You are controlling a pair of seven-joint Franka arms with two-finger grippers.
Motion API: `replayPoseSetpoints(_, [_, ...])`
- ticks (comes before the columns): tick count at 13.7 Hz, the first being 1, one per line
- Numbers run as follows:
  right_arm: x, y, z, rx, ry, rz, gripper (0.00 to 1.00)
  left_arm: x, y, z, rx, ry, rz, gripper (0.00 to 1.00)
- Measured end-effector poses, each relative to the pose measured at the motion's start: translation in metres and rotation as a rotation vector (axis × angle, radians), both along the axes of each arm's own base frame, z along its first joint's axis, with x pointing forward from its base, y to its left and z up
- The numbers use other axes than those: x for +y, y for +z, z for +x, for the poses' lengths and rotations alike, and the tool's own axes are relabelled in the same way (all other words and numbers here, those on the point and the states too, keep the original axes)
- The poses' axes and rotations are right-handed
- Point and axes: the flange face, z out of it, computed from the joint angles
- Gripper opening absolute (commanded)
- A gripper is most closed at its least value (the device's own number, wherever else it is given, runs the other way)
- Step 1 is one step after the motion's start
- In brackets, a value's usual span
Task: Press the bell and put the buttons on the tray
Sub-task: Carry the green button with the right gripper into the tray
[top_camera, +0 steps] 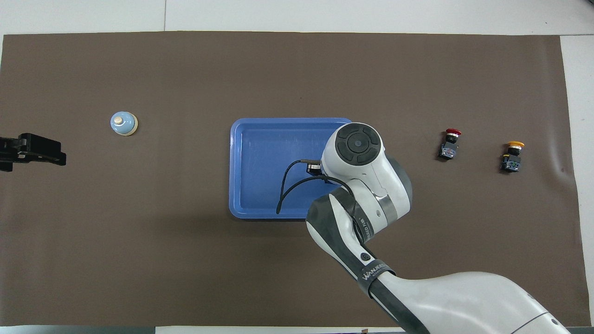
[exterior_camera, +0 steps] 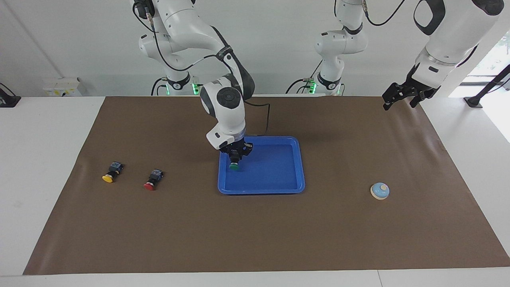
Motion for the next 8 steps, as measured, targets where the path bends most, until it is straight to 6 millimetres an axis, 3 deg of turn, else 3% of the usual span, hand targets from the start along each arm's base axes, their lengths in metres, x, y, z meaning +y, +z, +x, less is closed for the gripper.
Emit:
replayPoseSetpoints(2, [0.002, -0.011, -0.008, -0.001, 0.006, 0.001, 0.0, 0.0, 0.0, 0.0, 0.0, 0.0, 0.0, 1.0])
replayPoseSetpoints(3, [0.003, -0.015, -0.011, -0.001, -0.002, 0.0, 0.22, 0.0, 0.0, 0.0, 0.0, 0.0, 0.0, 1.0])
replayPoseSetpoints(4, [0.003, -0.019, -0.014, -0.004, -0.017, 0.001, 0.79, 0.0, 0.0, 0.0, 0.0, 0.0, 0.0, 1.0])
replayPoseSetpoints(5, [0.004, -0.021, -0.015, -0.013, -0.027, 0.006, 1.0, 0.0, 0.0, 0.0, 0.0, 0.0, 0.0, 1.0])
replayPoseSetpoints(8, [0.008, -0.018, -0.019, -0.017, -0.052, 0.008, 1.0, 0.0, 0.0, 0.0, 0.0, 0.0, 0.0, 1.0])
